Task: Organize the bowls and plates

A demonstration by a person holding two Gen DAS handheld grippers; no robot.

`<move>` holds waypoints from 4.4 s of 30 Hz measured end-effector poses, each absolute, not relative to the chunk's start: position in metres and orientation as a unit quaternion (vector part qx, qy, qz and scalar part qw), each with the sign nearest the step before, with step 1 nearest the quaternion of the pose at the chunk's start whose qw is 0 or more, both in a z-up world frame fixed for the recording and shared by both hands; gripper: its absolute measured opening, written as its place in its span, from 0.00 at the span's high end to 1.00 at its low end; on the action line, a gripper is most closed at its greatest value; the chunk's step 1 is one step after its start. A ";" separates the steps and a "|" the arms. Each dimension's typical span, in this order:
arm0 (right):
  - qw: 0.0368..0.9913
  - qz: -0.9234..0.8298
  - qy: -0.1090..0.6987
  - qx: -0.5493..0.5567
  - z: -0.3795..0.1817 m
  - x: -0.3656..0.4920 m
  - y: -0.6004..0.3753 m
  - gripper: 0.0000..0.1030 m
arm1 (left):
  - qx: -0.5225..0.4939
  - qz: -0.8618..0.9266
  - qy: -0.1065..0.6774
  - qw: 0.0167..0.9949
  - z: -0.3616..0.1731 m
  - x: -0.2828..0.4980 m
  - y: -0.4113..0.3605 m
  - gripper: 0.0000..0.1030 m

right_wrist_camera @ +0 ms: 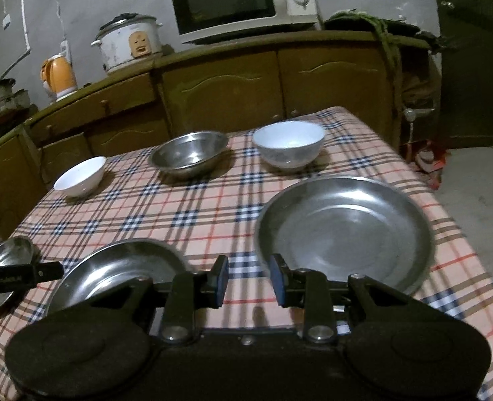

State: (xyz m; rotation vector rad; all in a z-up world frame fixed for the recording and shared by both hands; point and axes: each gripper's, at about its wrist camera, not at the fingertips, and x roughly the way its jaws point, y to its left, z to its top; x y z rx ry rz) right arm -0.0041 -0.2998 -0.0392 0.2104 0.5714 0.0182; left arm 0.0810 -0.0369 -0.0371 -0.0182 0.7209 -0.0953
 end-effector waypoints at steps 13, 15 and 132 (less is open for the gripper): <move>0.957 -0.046 0.264 0.108 -0.023 -0.012 -0.375 0.63 | 0.030 -0.106 0.330 0.938 -0.019 0.087 -0.117 0.42; 0.957 -0.055 0.264 0.108 -0.023 -0.011 -0.389 0.58 | 0.036 -0.113 0.330 0.937 -0.019 0.089 -0.128 0.42; 0.952 0.044 0.296 0.061 -0.027 -0.017 -0.213 0.75 | 0.025 -0.028 0.309 0.950 -0.021 0.039 -0.018 0.84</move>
